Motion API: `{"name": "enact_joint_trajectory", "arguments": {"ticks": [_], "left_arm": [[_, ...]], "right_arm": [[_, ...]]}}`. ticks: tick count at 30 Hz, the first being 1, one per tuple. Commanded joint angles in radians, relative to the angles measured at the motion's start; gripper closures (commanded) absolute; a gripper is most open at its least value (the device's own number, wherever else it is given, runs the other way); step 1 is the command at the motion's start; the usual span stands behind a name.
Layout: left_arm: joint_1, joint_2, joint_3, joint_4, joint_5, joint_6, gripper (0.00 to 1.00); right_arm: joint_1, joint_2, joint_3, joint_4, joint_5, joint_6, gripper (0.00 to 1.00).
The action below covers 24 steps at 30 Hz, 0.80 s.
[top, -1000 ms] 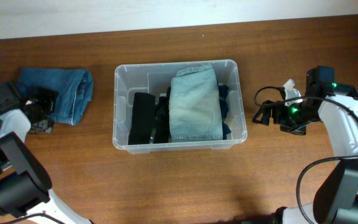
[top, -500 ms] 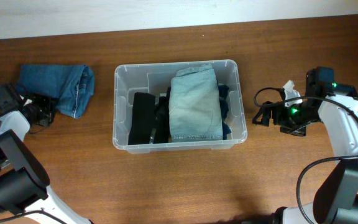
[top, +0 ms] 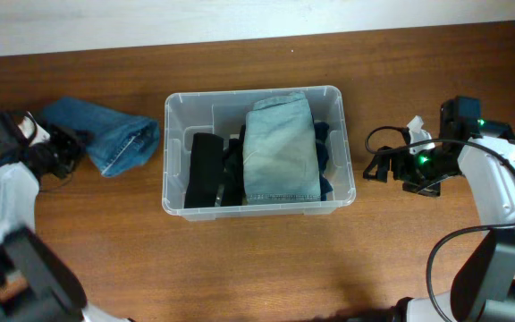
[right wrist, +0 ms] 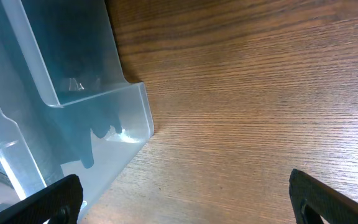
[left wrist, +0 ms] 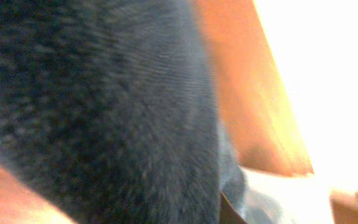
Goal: Pack container
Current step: 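Grasp the dark blue jeans with the left gripper, then place the dark jeans into the container's left side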
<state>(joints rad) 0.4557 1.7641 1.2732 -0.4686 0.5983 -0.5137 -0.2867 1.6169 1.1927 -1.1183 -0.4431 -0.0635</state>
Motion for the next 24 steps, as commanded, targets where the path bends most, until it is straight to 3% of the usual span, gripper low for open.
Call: {"name": "enact_joint_trajectory", "arguments": {"ticks": [1, 8, 13, 19, 22, 24], "left_arm": [[-0.018, -0.238, 0.018, -0.006, 0.106, 0.154, 1.00], [-0.115, -0.492, 0.018, -0.065, 0.105, 0.225, 1.00], [-0.286, -0.532, 0.018, -0.109, 0.105, 0.256, 1.00], [-0.502, -0.463, 0.018, -0.186, 0.105, 0.510, 1.00], [-0.559, -0.414, 0.018, -0.240, 0.103, 0.705, 1.00], [-0.565, -0.385, 0.018, -0.259, 0.101, 0.760, 1.00]], "right_arm": [[-0.002, -0.006, -0.003, -0.001, 0.007, -0.008, 0.02], [-0.002, -0.006, -0.003, -0.001, 0.007, -0.011, 0.02], [-0.002, -0.006, -0.003, -0.001, 0.007, -0.011, 0.02], [-0.002, -0.006, -0.003, -0.001, 0.007, -0.011, 0.02], [-0.002, -0.006, -0.003, -0.001, 0.007, -0.011, 0.02], [-0.002, -0.006, -0.003, -0.002, 0.010, -0.011, 0.02]]}}
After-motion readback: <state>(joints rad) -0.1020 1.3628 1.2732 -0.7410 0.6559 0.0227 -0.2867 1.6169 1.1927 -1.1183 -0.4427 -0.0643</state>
